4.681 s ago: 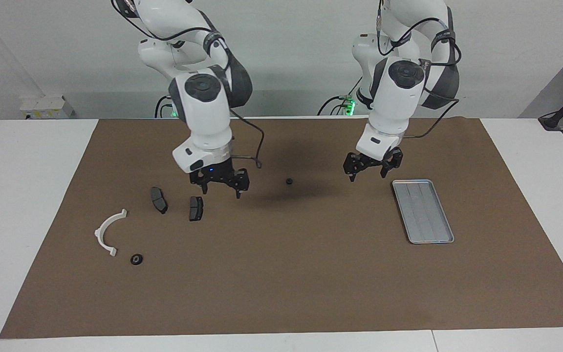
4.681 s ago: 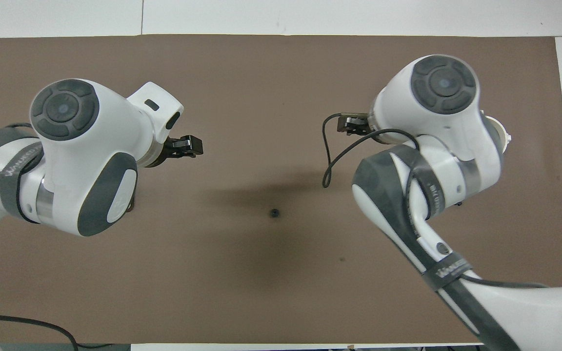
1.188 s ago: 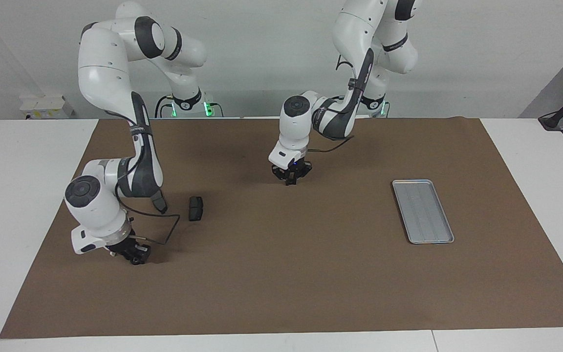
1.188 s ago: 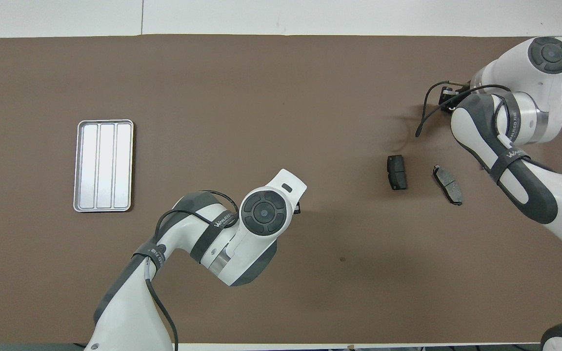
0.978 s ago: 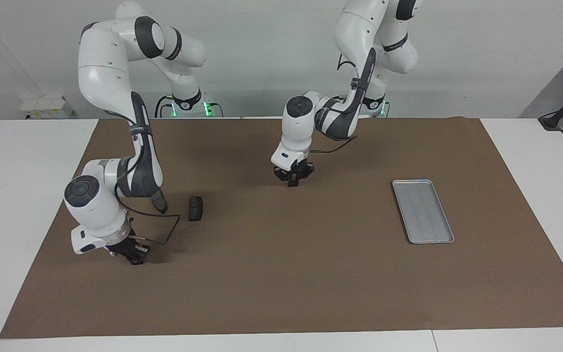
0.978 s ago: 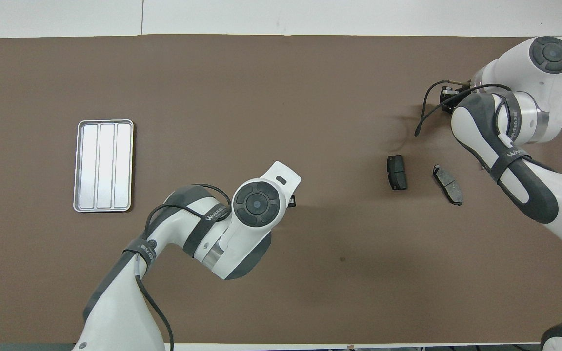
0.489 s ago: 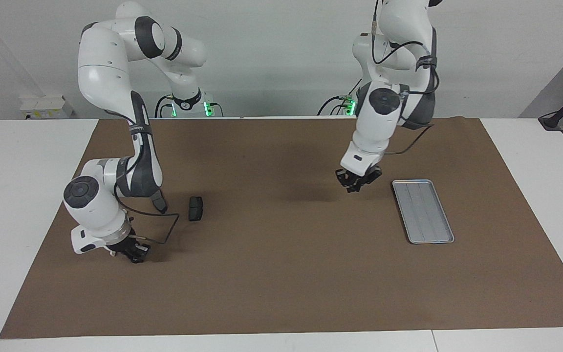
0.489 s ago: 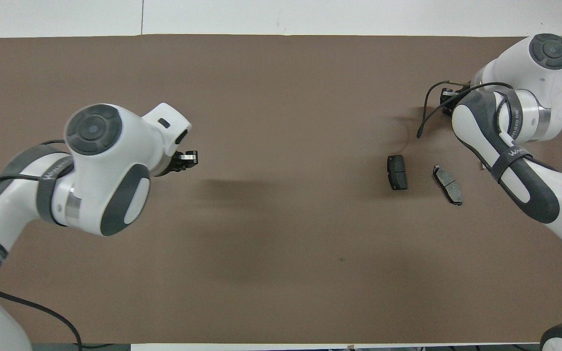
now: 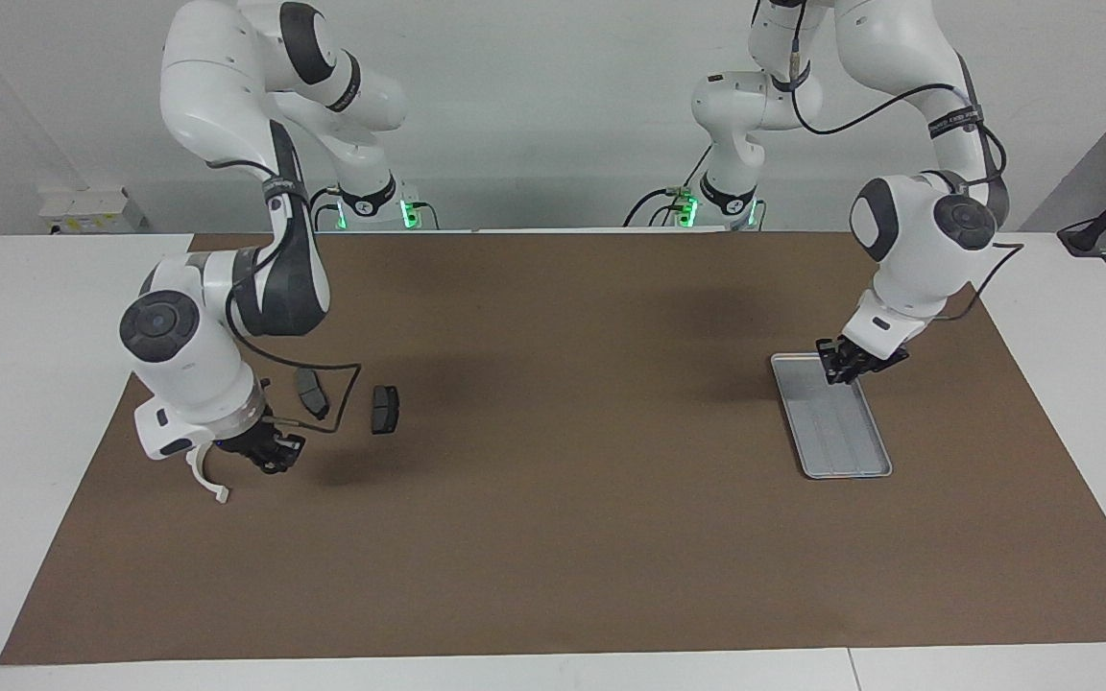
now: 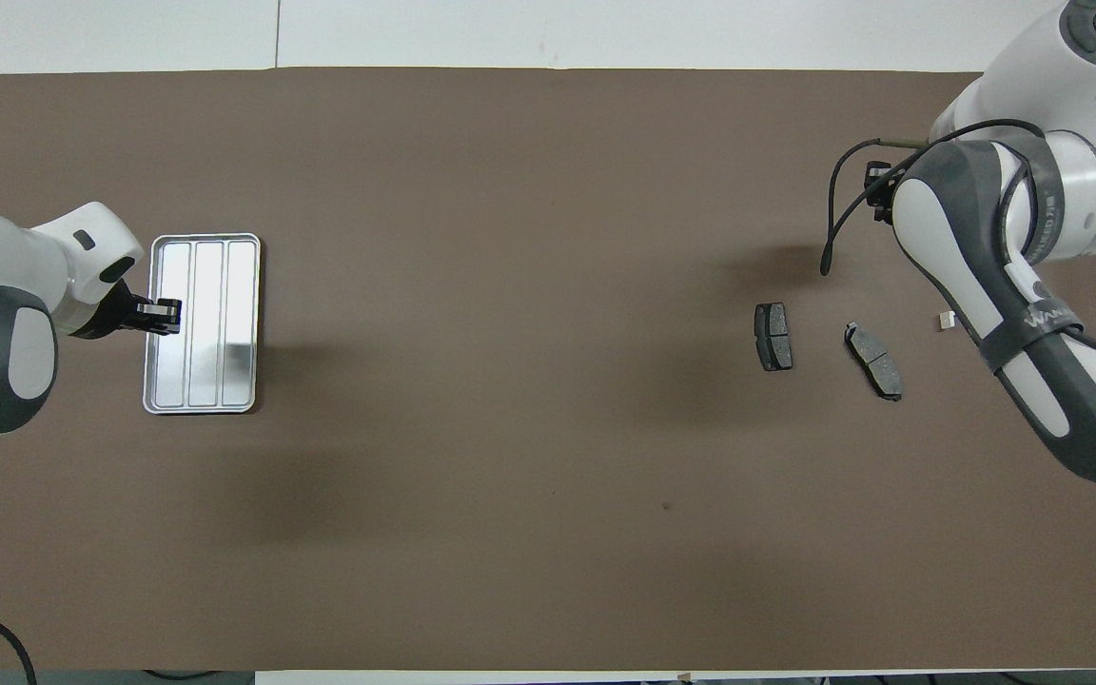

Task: Pick bearing gear from pile to tray

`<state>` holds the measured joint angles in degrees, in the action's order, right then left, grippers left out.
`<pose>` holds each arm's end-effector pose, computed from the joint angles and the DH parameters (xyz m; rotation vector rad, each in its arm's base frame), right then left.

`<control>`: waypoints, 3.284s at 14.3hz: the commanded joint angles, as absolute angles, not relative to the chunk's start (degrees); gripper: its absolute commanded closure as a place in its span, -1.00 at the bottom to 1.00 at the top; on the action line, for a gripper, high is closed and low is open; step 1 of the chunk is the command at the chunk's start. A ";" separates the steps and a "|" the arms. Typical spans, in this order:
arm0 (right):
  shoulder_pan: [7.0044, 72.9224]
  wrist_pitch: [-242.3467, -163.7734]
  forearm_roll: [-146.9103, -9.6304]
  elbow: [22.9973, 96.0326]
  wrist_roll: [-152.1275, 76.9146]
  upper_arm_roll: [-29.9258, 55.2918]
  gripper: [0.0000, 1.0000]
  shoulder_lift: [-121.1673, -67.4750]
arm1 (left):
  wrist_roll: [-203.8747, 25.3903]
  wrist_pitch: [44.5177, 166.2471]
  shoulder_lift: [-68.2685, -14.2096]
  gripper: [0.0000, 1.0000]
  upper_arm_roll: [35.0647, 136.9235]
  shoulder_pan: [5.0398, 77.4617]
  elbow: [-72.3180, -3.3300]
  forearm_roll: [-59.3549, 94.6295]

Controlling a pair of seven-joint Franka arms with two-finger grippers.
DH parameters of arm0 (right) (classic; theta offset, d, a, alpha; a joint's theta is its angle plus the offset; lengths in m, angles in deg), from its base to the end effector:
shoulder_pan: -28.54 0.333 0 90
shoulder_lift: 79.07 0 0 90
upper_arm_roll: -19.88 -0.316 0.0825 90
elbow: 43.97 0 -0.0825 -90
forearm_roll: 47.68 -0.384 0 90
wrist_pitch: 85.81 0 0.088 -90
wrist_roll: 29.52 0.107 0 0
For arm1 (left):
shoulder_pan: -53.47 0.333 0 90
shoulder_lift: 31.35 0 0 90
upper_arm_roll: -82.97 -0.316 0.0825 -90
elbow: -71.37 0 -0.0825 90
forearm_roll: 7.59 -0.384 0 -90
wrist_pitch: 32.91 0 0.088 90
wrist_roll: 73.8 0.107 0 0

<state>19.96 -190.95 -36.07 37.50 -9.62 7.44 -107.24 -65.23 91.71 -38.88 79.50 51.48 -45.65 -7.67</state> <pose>0.6908 0.0047 0.4139 3.0158 -0.3667 -0.0703 0.5742 0.0142 0.3789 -3.1263 0.1957 -0.0010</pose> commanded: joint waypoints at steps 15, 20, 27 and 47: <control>34.06 -187.48 -43.90 44.25 40.67 -8.33 1.00 -94.27 | -64.48 108.68 -39.44 1.00 80.42 51.27 -58.61 -7.24; 39.52 -201.18 -43.55 54.27 51.94 -8.24 1.00 -95.41 | -64.66 109.91 -39.62 1.00 80.42 50.83 -59.58 -7.24; 40.58 -213.16 -39.42 63.77 55.99 -8.07 1.00 -97.78 | -64.22 109.30 -39.79 0.53 80.42 50.57 -58.71 -7.24; 37.87 -213.61 -26.67 58.26 64.79 -8.33 -1.00 -104.74 | -74.30 104.29 -39.62 -0.89 80.51 45.48 -53.70 -7.24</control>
<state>40.98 -214.38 -28.02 60.50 64.14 -7.35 -105.59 -70.04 105.78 -39.76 81.19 48.31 -54.78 -7.67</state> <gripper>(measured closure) 0.035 0.097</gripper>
